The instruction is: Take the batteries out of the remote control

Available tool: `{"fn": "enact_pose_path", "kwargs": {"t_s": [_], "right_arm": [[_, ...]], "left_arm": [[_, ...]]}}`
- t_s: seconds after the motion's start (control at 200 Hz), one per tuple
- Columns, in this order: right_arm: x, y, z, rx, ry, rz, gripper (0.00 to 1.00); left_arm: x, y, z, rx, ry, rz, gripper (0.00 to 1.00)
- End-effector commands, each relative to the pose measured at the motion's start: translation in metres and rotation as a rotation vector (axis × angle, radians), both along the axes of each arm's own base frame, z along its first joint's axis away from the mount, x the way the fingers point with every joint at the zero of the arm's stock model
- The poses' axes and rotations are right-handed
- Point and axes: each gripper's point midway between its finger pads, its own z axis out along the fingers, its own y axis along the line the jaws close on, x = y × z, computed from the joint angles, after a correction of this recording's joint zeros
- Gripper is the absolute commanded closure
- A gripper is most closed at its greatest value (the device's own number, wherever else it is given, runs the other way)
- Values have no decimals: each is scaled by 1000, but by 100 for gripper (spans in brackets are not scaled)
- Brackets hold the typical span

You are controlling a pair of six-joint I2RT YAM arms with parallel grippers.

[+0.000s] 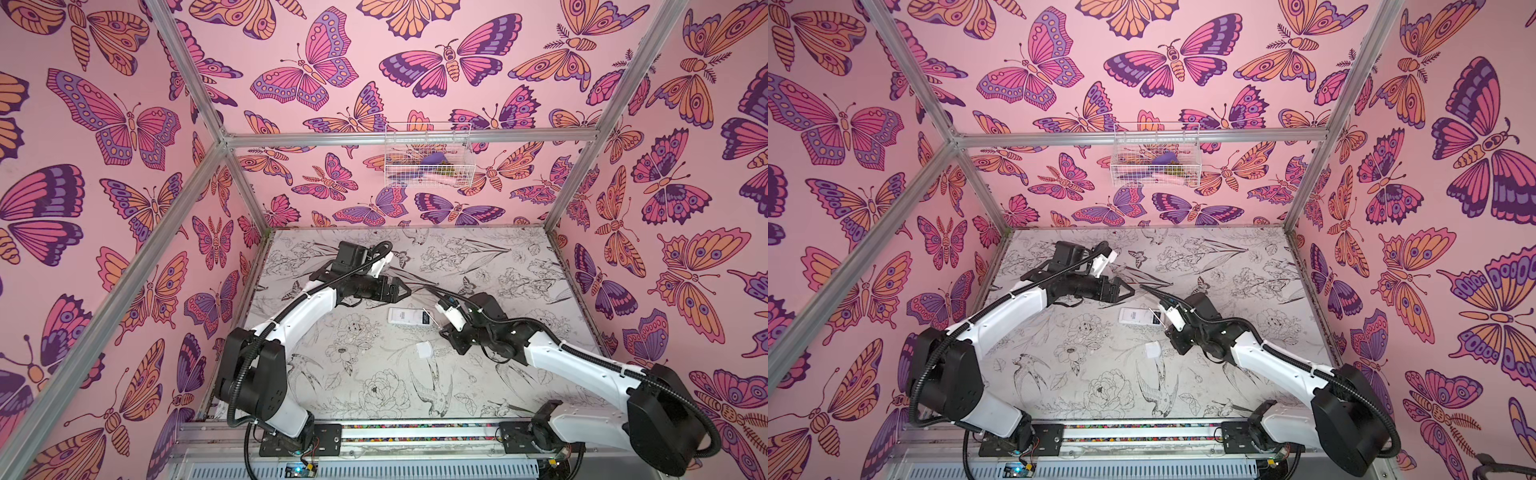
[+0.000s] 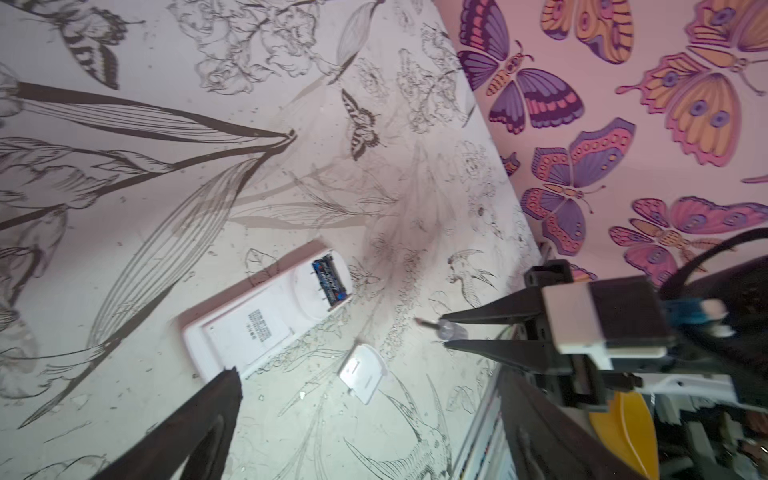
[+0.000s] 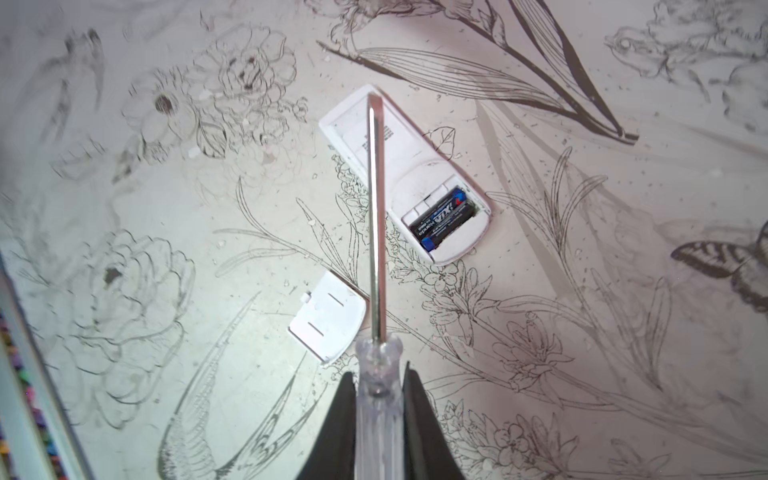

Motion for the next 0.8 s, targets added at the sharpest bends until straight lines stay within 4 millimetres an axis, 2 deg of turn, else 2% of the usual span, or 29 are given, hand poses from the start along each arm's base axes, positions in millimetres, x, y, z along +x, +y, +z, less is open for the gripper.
{"fn": "enact_pose_path", "kwargs": {"t_s": [0.0,0.135,0.291,0.486,0.641,0.797], "right_arm": [[23,-3,16,-226,-262,69,100],[20,6,23,-357,-436,153,100],[17,12,37,-354,-541,170,100],[17,11,48,-353,-596,173,100],[16,13,45,-361,-596,191,100],[15,16,47,-338,-594,193,100]], "left_arm": [[-22,-5,14,-82,61,-81,2],[-24,-5,11,-103,84,-75,3],[-28,-9,4,-157,138,-73,11],[-36,-16,3,-229,195,-95,26],[-38,-20,-1,-254,227,-89,36],[-37,-21,-9,-248,239,-76,41]]}}
